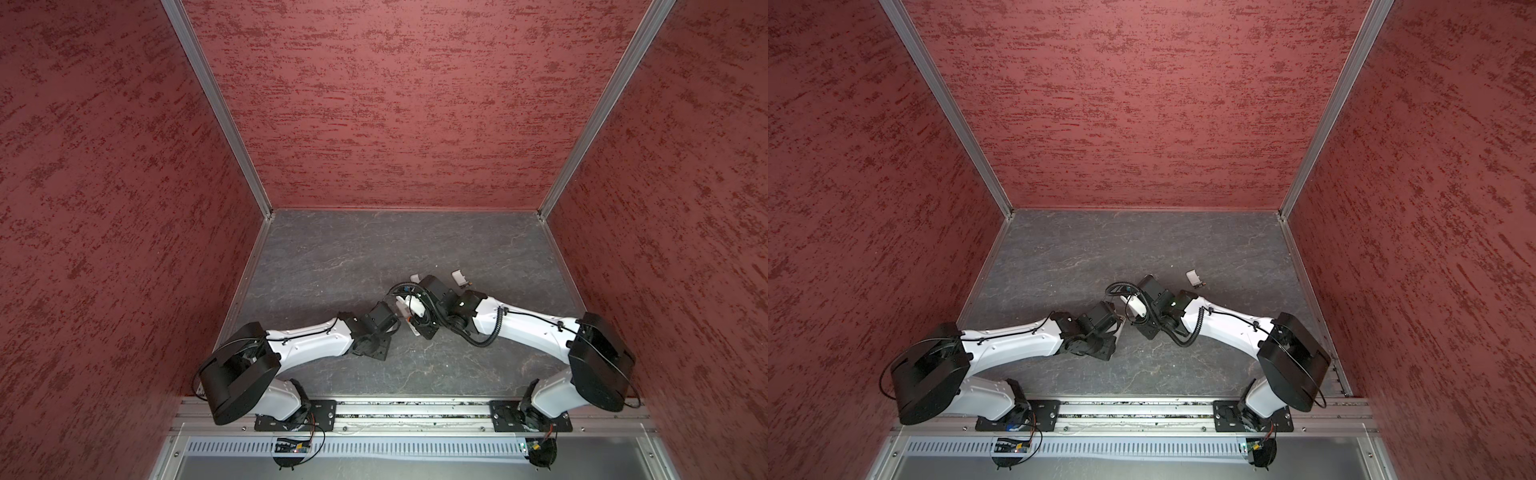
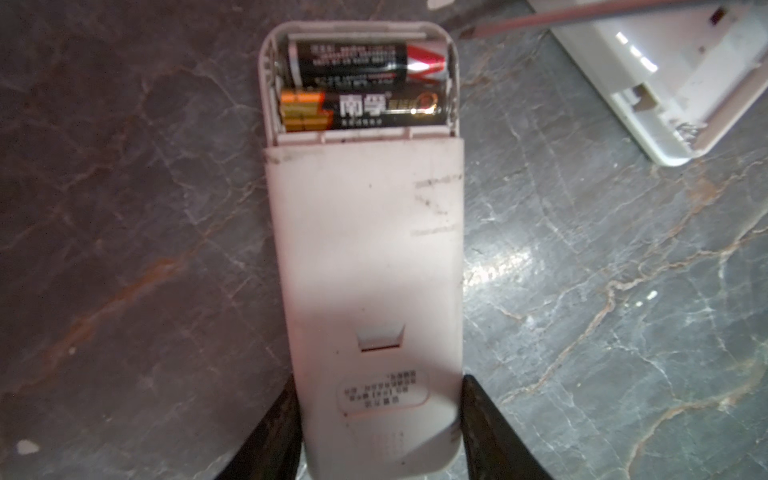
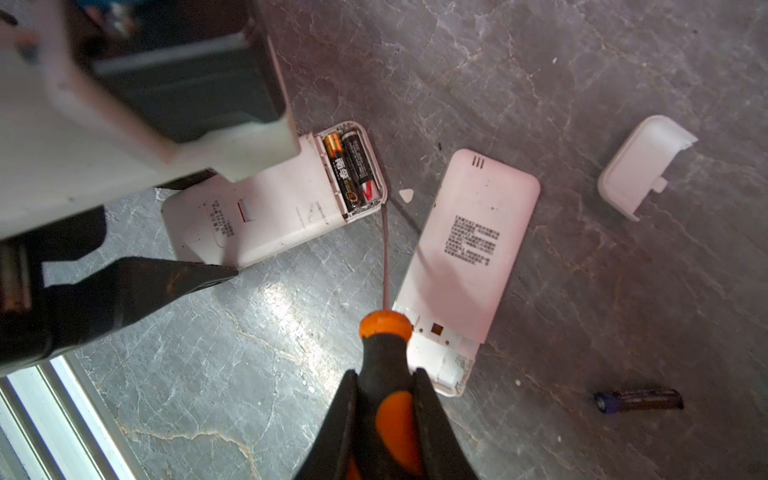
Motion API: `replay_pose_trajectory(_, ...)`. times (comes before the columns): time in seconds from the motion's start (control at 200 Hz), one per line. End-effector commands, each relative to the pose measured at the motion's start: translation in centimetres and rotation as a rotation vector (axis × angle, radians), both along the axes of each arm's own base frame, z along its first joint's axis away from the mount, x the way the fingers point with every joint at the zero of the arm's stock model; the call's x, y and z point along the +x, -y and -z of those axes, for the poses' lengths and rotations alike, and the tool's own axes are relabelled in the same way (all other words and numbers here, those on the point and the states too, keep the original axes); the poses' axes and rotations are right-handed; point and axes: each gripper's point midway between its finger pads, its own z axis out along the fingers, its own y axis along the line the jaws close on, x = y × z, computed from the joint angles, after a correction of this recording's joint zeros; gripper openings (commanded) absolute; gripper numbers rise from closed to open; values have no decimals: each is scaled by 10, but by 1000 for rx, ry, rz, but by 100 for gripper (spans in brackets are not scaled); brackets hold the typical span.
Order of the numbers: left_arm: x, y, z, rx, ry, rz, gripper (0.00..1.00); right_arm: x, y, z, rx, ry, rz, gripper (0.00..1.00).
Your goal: Unload the batteries from the remote control
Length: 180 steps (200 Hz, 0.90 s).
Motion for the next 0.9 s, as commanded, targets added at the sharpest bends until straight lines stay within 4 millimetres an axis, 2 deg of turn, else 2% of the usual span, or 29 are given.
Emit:
replay_pose_trajectory(0.0, -20, 0, 15, 5, -102, 40, 45, 10, -10, -27, 58, 64, -10, 0)
replay_pose_trajectory(0.641, -22, 0, 17, 10, -110, 43, 44, 1, -9, -10, 43, 20, -22, 0)
replay_pose_trajectory(0.897, -14, 11, 4, 10, -89, 99, 44, 1, -6, -11, 58, 23, 6, 0)
